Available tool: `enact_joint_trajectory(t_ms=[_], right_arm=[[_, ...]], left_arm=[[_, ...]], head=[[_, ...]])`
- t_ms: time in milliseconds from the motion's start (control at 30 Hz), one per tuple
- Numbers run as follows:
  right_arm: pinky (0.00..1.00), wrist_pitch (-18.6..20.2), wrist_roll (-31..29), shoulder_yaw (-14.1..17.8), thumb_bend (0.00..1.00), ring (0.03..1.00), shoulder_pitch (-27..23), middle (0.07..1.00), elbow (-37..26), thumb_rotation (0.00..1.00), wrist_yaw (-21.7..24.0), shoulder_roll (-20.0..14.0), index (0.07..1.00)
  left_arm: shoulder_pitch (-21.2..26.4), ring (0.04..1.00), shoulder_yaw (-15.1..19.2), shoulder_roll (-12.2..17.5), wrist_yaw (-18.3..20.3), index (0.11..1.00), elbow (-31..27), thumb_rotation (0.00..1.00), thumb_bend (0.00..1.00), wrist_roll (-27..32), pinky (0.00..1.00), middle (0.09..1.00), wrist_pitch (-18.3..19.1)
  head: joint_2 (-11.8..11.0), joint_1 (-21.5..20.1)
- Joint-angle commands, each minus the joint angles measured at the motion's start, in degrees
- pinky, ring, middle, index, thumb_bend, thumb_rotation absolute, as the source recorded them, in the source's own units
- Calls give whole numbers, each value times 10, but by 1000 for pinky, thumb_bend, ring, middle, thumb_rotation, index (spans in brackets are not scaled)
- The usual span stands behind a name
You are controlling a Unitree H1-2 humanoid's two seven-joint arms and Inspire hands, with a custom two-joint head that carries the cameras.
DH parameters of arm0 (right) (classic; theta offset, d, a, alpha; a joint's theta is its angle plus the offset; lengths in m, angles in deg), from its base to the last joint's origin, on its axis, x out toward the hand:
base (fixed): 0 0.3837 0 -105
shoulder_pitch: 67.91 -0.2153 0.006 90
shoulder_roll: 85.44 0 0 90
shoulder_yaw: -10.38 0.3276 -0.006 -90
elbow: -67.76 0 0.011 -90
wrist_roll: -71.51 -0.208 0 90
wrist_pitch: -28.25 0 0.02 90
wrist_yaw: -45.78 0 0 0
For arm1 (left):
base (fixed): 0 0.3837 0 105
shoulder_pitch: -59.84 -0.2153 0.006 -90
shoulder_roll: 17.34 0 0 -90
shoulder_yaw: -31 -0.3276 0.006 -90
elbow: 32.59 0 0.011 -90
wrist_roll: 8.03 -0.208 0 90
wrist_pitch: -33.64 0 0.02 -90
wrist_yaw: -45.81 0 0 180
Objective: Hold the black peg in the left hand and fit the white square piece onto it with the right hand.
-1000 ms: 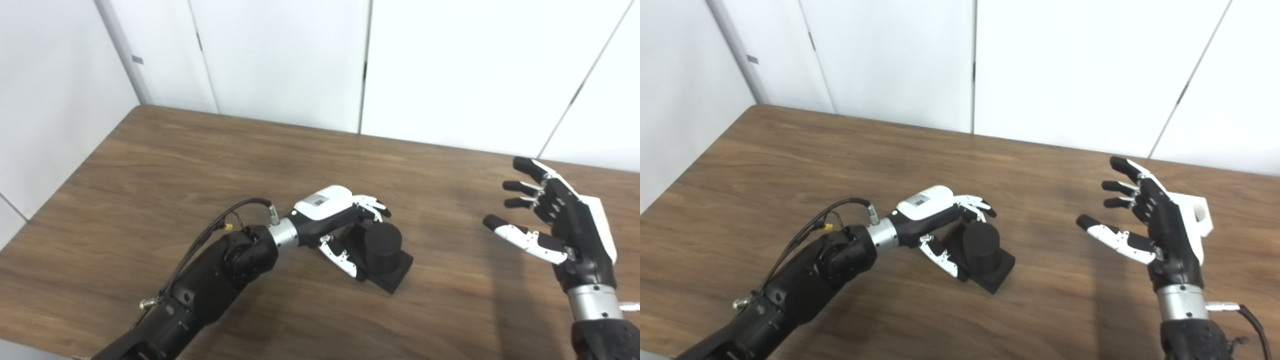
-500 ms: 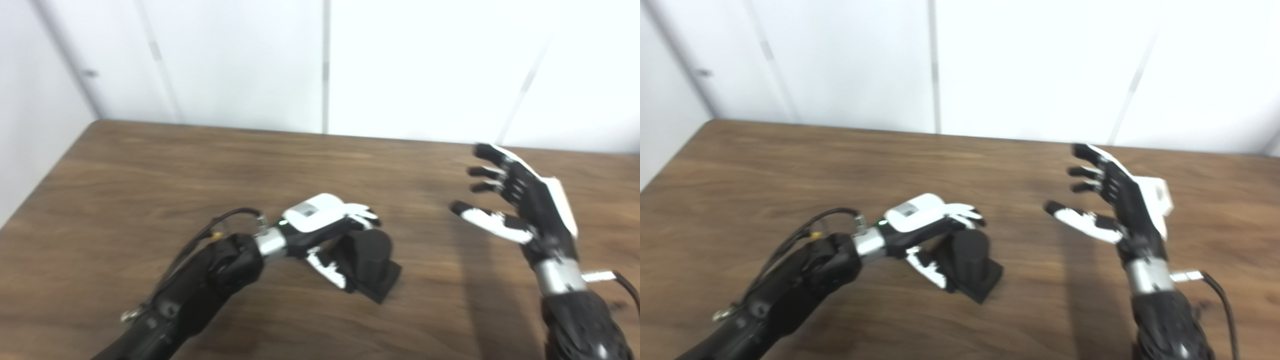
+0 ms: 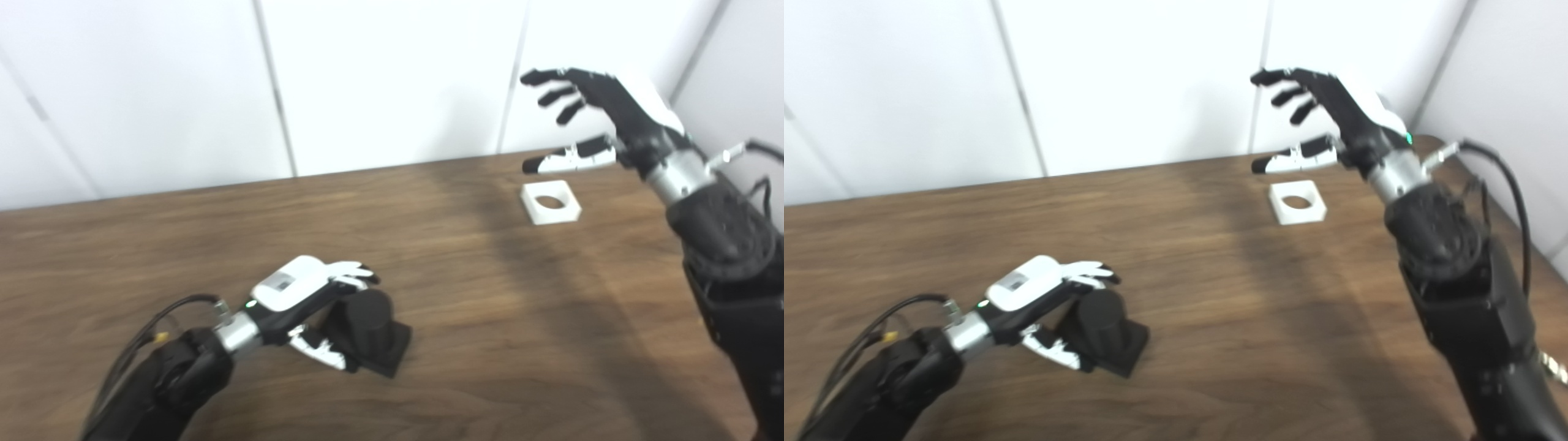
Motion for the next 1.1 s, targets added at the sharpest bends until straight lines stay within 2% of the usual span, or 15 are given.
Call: enact_joint_trajectory(t_ms=[0,133,367,467,567,700,833,933,1067], right_arm=[[527,5,29,-3,721,699,-42,793,-4,76,11,-30,742],[557,-16,47,-14,735,722,-64,790,16,66,33,-66,733],[641,-16,52,-45,753,812,-95,825,61,106,106,-124,761],[646,-39,41,-53,767,828,-97,849,90,121,124,-141,772],[655,-48,30,-60,786,829,-98,854,110,162,151,-152,792],[743,-22,26,-77,796,889,-105,892,118,232,199,-165,859],[800,3,56,-110,877,937,-119,938,124,317,242,-175,909],[872,9,77,-131,971,963,-129,961,134,326,258,-174,923],[952,5,119,-161,1000,991,-141,981,144,332,276,-171,930]], left_arm=[[-10,879,-18,31,16,488,21,58,525,-20,729,841,5],[-8,875,-29,41,4,487,25,57,525,-13,725,839,5],[-7,867,-52,58,-19,487,31,56,524,2,722,826,5],[-7,863,-59,61,-26,487,31,55,524,6,714,823,5],[-8,863,-58,62,-25,487,28,54,524,8,716,824,5],[-8,860,-62,63,-27,487,27,54,524,9,717,823,5],[-7,857,-68,64,-35,487,30,55,524,13,721,821,5],[-6,857,-70,65,-41,487,32,55,524,14,718,818,5],[-6,855,-74,67,-48,487,32,55,524,16,707,818,5]], head=[[-3,-8],[-14,-29],[-26,-53],[-30,-56],[-31,-56],[-32,-55],[-33,-55],[-33,-55],[-33,-52]])
